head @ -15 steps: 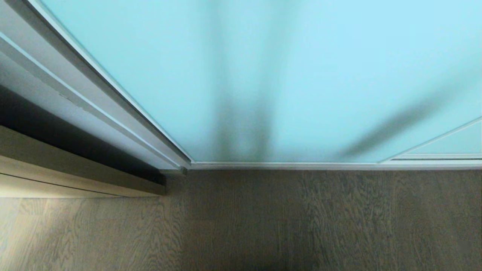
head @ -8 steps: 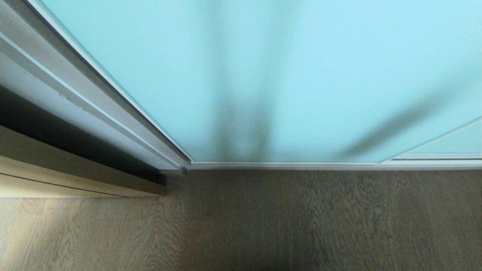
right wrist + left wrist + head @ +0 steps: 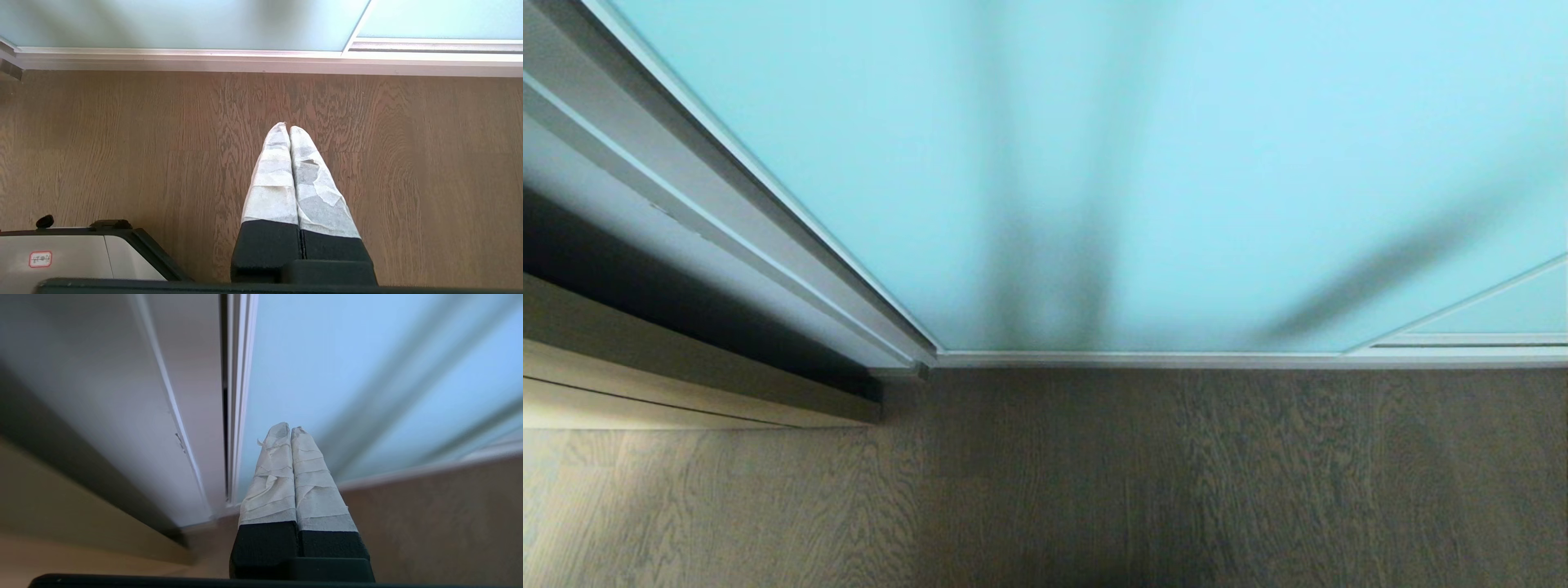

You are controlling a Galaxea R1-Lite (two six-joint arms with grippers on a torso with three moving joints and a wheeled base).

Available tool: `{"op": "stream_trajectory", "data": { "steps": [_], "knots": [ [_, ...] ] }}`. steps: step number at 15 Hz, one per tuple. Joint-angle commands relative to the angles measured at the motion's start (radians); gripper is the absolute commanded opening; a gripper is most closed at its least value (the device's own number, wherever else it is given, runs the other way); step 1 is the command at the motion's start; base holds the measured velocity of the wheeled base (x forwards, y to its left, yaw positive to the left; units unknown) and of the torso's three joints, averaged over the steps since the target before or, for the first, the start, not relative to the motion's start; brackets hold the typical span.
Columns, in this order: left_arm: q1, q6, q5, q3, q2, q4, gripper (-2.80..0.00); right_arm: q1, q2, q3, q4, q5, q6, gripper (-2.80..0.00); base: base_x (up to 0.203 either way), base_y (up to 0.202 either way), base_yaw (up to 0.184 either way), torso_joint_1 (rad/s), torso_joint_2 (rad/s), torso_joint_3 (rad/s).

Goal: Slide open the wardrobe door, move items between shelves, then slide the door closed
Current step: Open the door

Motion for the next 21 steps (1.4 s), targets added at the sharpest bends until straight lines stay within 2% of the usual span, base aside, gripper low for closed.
{"op": "stream_trajectory", "data": {
  "steps": [1,6,8,11,14,18,21],
  "knots": [
    [0.0,0.026,-0.005,-0.01,0.058,-0.001,-2.8,0.0,0.0,0.0,-0.001,0.001,0.001,-2.8,0.0,0.0,0.0,0.0,0.0,0.0],
    [0.0,0.044,-0.02,-0.087,0.156,-0.012,-2.8,0.0,0.001,0.0,-0.001,0.0,0.001,-2.8,0.0,0.0,0.0,0.0,0.0,0.0],
    [0.0,0.054,-0.018,-0.093,0.174,-0.058,-2.8,0.0,0.002,0.0,-0.001,0.0,0.001,-2.8,0.0,0.0,0.0,0.0,0.0,0.0],
    [0.0,0.092,0.0,-0.124,0.209,-0.107,-2.8,0.0,0.002,0.0,-0.001,0.0,0.001,-2.8,0.0,0.0,0.0,0.0,0.0,0.0],
    [0.0,0.092,0.005,-0.114,0.223,-0.102,-2.8,0.0,0.0,0.0,-0.001,0.0,0.001,-2.8,0.0,0.0,0.0,0.0,0.0,0.0],
    [0.0,0.093,0.052,-0.123,0.254,-0.114,-2.8,0.0,0.0,0.0,-0.001,0.0,0.001,-2.8,0.0,0.0,0.0,0.0,0.0,0.0],
    [0.0,0.093,0.055,-0.125,0.294,-0.165,-2.8,0.0,0.0,0.0,-0.001,0.0,0.001,-2.8,0.0,0.0,0.0,0.0,0.0,0.0]
  ]
}}
